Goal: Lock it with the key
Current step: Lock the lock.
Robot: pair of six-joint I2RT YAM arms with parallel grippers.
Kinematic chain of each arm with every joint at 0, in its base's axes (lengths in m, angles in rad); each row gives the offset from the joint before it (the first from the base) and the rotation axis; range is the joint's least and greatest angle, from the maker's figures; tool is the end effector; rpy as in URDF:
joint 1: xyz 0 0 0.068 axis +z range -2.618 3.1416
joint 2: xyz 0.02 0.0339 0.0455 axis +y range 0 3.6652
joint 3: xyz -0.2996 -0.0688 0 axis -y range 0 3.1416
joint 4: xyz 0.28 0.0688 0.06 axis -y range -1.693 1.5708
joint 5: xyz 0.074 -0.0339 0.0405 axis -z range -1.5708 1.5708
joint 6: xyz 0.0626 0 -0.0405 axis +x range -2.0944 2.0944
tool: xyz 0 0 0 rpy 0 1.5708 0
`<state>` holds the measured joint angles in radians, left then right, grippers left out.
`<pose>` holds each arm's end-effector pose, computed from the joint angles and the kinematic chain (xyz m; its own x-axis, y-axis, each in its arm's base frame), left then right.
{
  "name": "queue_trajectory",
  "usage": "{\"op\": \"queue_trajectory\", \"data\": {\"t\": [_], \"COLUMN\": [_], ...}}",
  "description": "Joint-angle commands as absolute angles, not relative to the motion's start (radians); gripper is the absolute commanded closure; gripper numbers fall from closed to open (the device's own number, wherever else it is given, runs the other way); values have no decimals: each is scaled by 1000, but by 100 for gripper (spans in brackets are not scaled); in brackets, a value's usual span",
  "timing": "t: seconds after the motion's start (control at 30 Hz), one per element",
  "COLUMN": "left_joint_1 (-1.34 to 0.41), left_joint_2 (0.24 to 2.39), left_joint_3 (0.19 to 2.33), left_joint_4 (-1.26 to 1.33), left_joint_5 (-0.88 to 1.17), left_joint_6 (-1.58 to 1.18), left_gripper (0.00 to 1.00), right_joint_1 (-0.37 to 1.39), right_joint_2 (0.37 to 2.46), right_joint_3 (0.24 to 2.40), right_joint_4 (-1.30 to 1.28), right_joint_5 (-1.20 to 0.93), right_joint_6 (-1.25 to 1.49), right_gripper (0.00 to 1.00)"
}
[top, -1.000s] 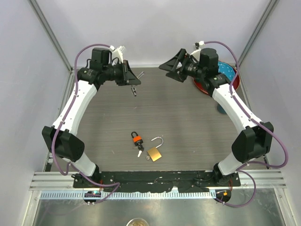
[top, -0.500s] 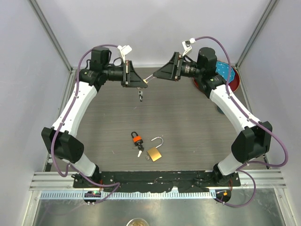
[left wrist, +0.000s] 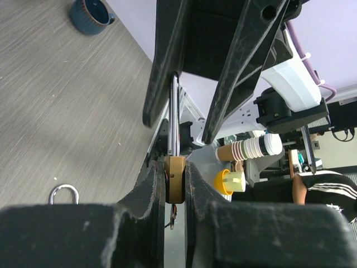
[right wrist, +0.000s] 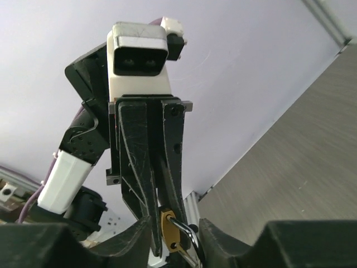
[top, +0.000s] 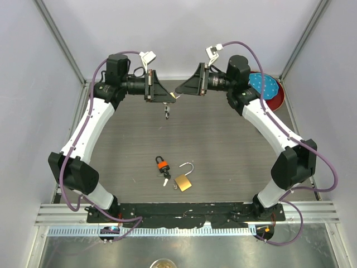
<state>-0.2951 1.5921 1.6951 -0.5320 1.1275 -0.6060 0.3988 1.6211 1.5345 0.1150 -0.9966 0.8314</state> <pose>0.3571 -0.1677 0.4596 -0.8458 0.0018 -0.5334 0.5219 0.2098 -0.8268 0.3732 0.2143 0.4513 -0.7097 0.1365 -0.6912 -0.6826 0.1095 0.7225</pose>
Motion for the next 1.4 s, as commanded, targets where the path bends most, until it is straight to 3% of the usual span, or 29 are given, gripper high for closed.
{"op": "queue_trajectory", "data": {"t": [0.0, 0.2, 0.23, 0.3, 0.4, 0.57, 0.63, 0.73, 0.93, 1.17, 1.37], "left_joint_1": [-299, -299, -299, -298, -290, -261, -253, -244, -235, -236, -259], "left_joint_2": [1540, 1546, 1549, 1549, 1543, 1519, 1509, 1496, 1480, 1443, 1471], "left_joint_3": [1700, 1700, 1706, 1712, 1721, 1735, 1741, 1750, 1750, 1700, 1712], "left_joint_4": [-468, -466, -466, -465, -428, -376, -359, -331, -243, -140, -140], "left_joint_5": [1169, 1163, 1163, 1151, 1115, 1043, 999, 968, 951, 908, 923], "left_joint_6": [-638, -637, -637, -641, -669, -692, -699, -710, -727, -666, -646], "left_gripper": [100, 100, 100, 100, 98, 62, 53, 49, 31, 20, 25], "right_joint_1": [422, 420, 422, 422, 420, 419, 419, 417, 416, 417, 417], "right_joint_2": [1640, 1643, 1641, 1637, 1615, 1565, 1534, 1488, 1436, 1442, 1436], "right_joint_3": [1574, 1588, 1583, 1582, 1574, 1525, 1499, 1453, 1356, 1307, 1304], "right_joint_4": [305, 310, 308, 301, 232, 242, 252, 304, 454, 532, 514], "right_joint_5": [-1038, -1060, -1061, -1062, -1001, -888, -824, -738, -621, -601, -598], "right_joint_6": [951, 962, 962, 962, 916, 933, 960, 1023, 1186, 1321, 1327], "right_gripper": [60, 79, 90, 98, 98, 98, 98, 99, 98, 99, 99]}}
